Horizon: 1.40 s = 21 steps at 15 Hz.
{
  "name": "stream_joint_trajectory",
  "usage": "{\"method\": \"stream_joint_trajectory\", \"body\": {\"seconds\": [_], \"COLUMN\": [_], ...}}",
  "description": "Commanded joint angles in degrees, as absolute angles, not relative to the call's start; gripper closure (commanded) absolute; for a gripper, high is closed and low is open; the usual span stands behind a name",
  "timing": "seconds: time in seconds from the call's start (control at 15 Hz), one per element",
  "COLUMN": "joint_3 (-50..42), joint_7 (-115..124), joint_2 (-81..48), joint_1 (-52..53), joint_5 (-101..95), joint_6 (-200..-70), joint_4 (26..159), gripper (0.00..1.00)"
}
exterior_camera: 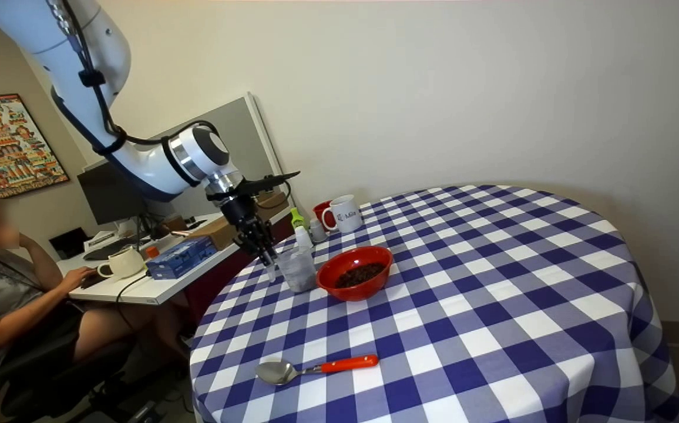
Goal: Pour the contents in the clear jug into the red bowl
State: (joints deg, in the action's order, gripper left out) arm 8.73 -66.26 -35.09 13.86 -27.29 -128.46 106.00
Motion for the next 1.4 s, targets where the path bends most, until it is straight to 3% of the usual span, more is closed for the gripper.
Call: {"method": "stream_joint_trajectory", "body": {"seconds": [0.0,0.6,1.33], "joint_3": [9.09,14.09,11.23], "joint_7": [-66.02,-77.81,-100.93], "joint_2": [-34.28,-26.57,-21.65], "joint_1": [13.85,4.15,-4.12], "joint_5": [-27.78,-6.63,6.51], "joint_6": [-126.7,-114.54,-102.12], "joint_4": [105.35,100.53,98.86], "gripper": [0.92,0.92,0.92]}}
